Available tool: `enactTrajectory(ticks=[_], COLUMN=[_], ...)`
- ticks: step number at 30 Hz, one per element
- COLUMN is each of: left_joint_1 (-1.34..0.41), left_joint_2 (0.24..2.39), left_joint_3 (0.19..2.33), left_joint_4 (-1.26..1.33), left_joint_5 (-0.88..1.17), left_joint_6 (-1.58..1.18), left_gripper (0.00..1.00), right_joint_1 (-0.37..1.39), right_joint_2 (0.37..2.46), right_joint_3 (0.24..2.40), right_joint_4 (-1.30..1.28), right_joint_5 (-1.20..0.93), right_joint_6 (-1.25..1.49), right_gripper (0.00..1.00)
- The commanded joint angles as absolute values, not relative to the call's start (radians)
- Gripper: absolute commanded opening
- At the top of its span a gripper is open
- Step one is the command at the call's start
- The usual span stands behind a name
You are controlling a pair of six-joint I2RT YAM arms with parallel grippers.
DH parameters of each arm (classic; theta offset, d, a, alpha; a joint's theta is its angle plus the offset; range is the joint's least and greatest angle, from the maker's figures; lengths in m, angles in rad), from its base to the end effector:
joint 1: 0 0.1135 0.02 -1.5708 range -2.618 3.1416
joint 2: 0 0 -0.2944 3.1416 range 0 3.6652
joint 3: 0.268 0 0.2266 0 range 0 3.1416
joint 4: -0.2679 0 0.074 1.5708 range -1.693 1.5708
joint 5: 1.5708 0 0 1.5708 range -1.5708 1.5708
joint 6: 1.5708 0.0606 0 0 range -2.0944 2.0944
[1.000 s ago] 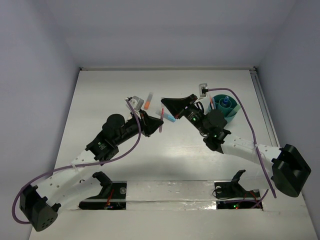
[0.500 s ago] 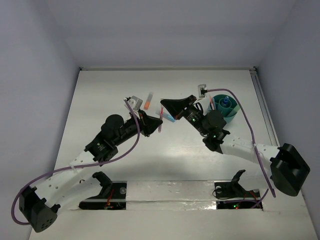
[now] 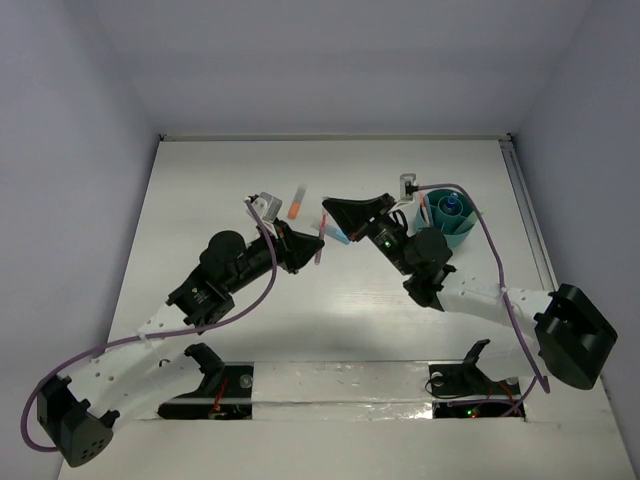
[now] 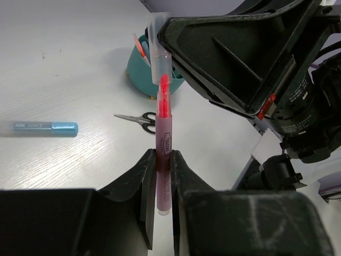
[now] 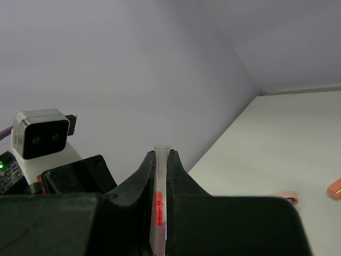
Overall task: Sort the stationery into containers
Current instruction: Close the pen cap on the pen.
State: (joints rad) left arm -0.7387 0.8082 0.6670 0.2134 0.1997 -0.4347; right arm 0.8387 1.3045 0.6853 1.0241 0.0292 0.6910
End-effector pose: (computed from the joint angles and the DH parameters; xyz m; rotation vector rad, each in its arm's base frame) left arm 0.1209 -0.1264 0.3647 0.4104 1.5470 -1.0798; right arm 0.1878 0.2063 0.3726 -0.0657 1.2704 1.3223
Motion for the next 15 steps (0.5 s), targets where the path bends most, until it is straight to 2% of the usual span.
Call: enactTrajectory(ticks=[1,9,15], left_joint_1=[-0.733,-0.733,-0.733], left_joint_2=[0.778,0.801,0.821], left_joint_3=[0.664,0.66,0.672], left_joint_4=[0.353,0.417,0.42], left_joint_5=[0.14,0.129,0.143], left_joint_6=[-0.472,-0.518,-0.509], left_gripper=[0.0,0.0,0.0], right_joint_1=[0.867,0.91,0.919], right_joint_2=[1.307,1.322,1.335], right_joint_3=[0.664,0.66,0.678], right_joint_4=[1.1,1.112,1.092], right_joint_5=[0.058,0.135,0.11], right_joint_6=[0.655,0.563,0.571], right_gripper=[0.0,0.0,0.0])
